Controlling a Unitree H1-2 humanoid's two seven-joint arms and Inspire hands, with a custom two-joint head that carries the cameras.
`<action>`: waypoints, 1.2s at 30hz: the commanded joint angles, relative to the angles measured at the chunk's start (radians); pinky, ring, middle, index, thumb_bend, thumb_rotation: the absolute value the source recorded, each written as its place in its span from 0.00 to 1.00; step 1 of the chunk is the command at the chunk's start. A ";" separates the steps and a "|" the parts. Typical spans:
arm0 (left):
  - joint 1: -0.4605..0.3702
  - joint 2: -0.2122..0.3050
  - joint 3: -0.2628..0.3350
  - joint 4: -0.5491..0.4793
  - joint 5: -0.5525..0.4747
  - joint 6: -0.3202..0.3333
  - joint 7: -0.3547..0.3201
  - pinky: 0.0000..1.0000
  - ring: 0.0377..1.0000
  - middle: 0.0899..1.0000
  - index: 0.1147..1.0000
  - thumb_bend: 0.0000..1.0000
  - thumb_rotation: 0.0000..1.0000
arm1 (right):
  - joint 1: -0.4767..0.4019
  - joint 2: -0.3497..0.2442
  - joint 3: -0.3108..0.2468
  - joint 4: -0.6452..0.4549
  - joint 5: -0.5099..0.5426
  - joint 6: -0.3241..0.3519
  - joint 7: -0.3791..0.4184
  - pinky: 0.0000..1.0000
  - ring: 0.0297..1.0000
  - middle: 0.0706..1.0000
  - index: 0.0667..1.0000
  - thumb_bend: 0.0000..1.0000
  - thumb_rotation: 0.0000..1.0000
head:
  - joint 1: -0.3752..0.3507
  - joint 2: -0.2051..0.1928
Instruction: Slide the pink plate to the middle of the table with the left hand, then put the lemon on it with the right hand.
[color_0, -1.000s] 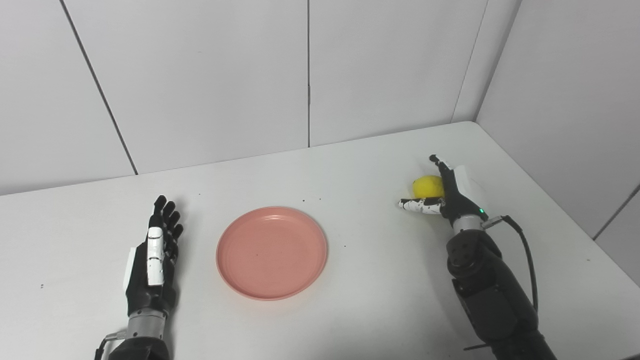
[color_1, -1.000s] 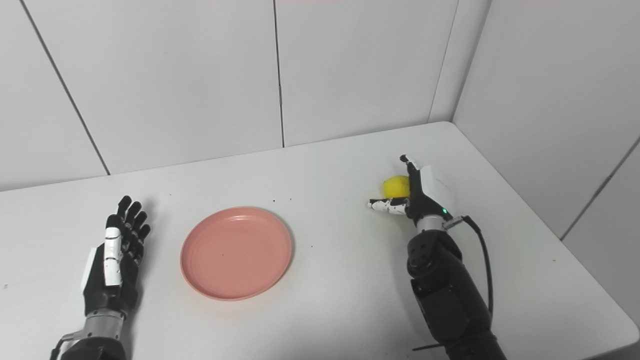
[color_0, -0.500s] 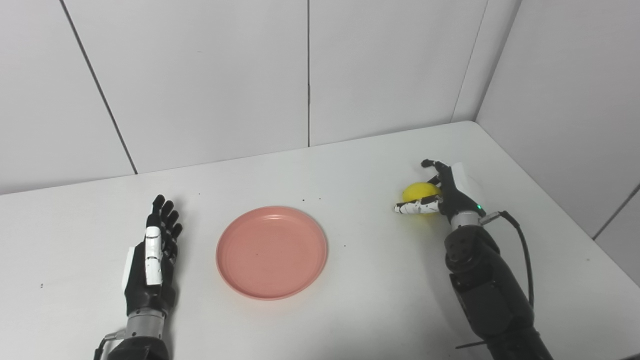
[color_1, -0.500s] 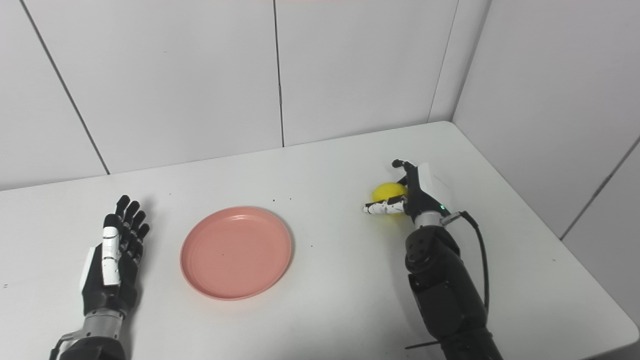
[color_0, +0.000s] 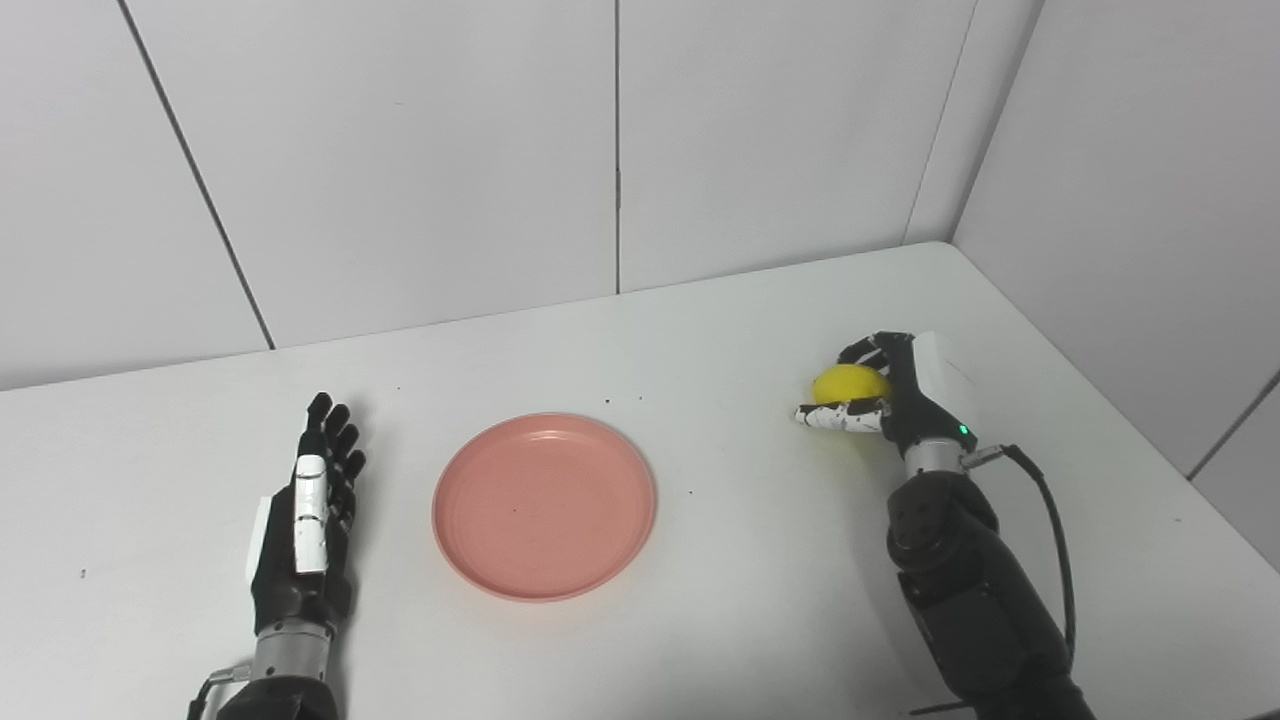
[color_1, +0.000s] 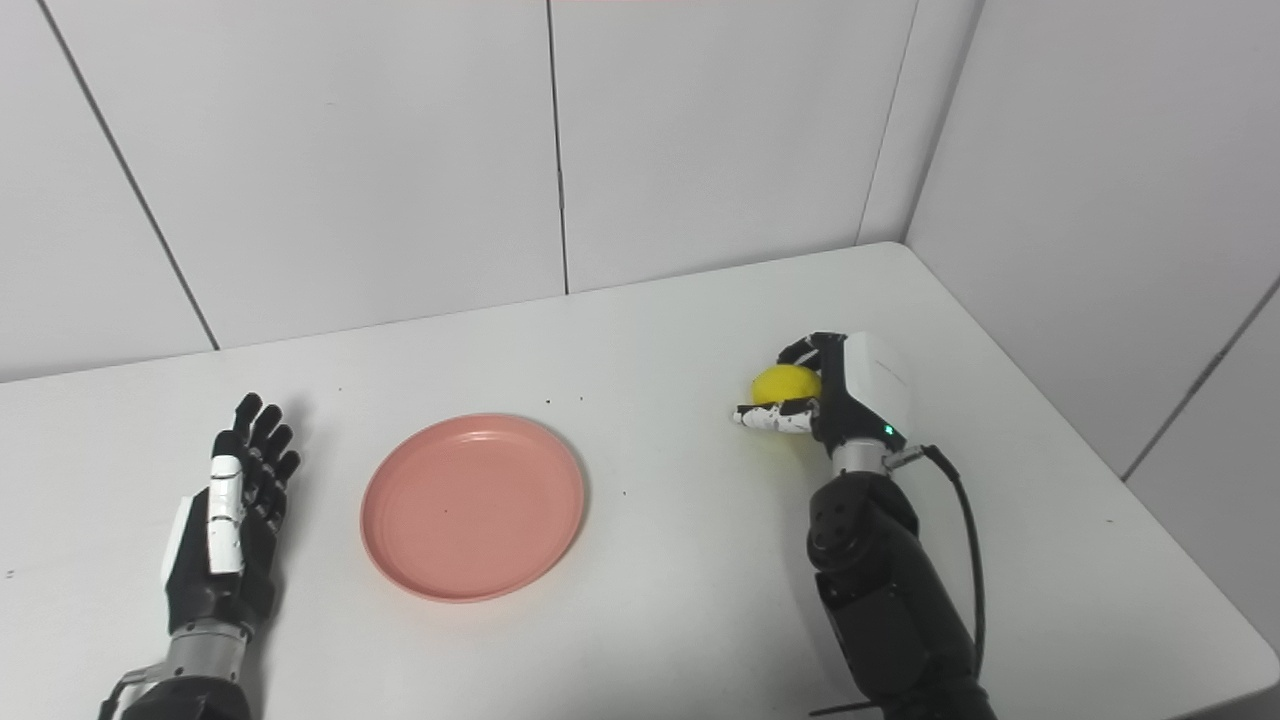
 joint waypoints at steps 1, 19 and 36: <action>0.013 0.003 -0.011 -0.030 0.024 -0.002 0.006 1.00 1.00 0.99 0.98 0.52 1.00 | -0.017 -0.001 -0.010 -0.057 0.016 -0.079 -0.044 0.16 0.23 0.39 0.48 0.52 0.00 | 0.009 0.002; 0.024 -0.001 -0.042 -0.072 0.039 0.043 -0.012 1.00 1.00 1.00 1.00 0.52 1.00 | 0.001 0.081 0.104 -0.301 0.067 -0.181 0.020 0.17 0.23 0.43 0.47 0.52 0.00 | 0.072 0.009; 0.036 -0.027 -0.065 -0.073 0.067 0.026 0.010 1.00 1.00 1.00 1.00 0.55 1.00 | -0.032 0.179 0.271 -0.280 0.049 -0.247 0.092 0.12 0.26 0.43 0.45 0.52 0.00 | 0.220 -0.004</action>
